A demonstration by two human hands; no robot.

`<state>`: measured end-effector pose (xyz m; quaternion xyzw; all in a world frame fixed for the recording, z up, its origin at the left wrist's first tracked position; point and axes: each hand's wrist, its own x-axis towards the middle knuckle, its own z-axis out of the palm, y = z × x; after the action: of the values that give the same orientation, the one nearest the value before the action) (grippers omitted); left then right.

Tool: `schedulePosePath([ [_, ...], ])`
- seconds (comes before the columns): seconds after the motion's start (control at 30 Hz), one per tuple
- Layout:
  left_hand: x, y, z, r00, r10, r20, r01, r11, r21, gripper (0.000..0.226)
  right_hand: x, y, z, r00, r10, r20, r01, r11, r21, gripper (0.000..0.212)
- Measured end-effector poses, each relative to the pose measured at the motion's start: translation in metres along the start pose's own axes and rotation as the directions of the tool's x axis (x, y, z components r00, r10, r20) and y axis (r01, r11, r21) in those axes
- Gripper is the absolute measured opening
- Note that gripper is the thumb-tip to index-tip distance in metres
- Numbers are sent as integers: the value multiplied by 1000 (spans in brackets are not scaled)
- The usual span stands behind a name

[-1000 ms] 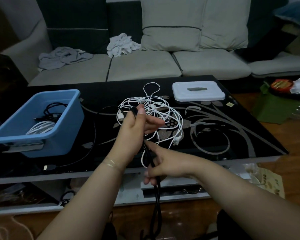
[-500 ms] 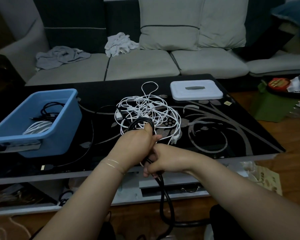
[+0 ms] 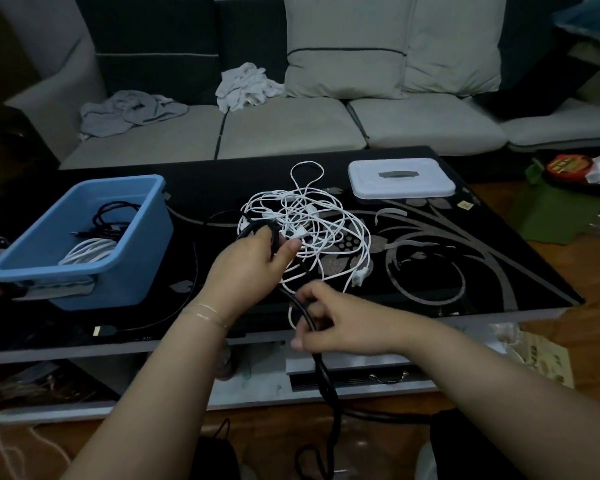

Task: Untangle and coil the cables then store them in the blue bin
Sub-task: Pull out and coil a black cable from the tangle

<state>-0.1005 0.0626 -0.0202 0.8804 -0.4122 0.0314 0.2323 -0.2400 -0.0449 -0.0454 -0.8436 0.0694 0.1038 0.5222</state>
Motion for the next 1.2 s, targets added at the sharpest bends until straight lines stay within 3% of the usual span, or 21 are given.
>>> schedulePosePath([
  [0.07,-1,-1,-1,1000,-26,-6,26,998,-64,39,-2,1,5,1000,0,23,3,994,-110,28],
  [0.17,0,-4,-1,993,-50,107,58,996,-74,47,-1,3,7,991,-87,-102,58,965,-255,5],
  [0.27,2,-11,-4,961,5,278,69,964,-256,60,-2,2,-1,945,-169,-279,68,938,-339,12],
  [0.37,-4,-9,-10,904,155,399,65,871,-487,45,-3,2,-7,885,-242,-398,45,895,-444,19],
  [0.5,-11,-5,-16,806,214,552,188,791,-582,40,-1,0,-13,825,-328,-461,-69,751,-657,33],
  [0.6,-15,-4,-15,759,219,614,275,746,-606,46,0,-3,-18,771,-371,-517,-158,675,-721,40],
  [0.67,-16,-3,-14,741,268,616,298,692,-658,51,1,-1,-17,749,-394,-532,-149,684,-715,37],
  [0.7,-16,-3,-14,742,285,607,306,662,-684,54,2,0,-16,755,-383,-533,-95,740,-666,32],
  [0.77,-15,-4,-14,770,265,581,327,617,-716,55,3,2,-14,813,-314,-491,81,895,-440,22],
  [0.87,-18,-2,-19,813,230,536,343,555,-758,52,4,4,-16,841,-280,-463,233,960,-157,19],
  [1.07,-30,11,-28,785,306,538,429,359,-829,47,6,3,-14,743,-337,-578,200,936,-289,14],
  [1.2,-46,16,-23,830,294,474,474,77,-877,45,5,-7,-11,742,-327,-585,152,933,-327,9],
])
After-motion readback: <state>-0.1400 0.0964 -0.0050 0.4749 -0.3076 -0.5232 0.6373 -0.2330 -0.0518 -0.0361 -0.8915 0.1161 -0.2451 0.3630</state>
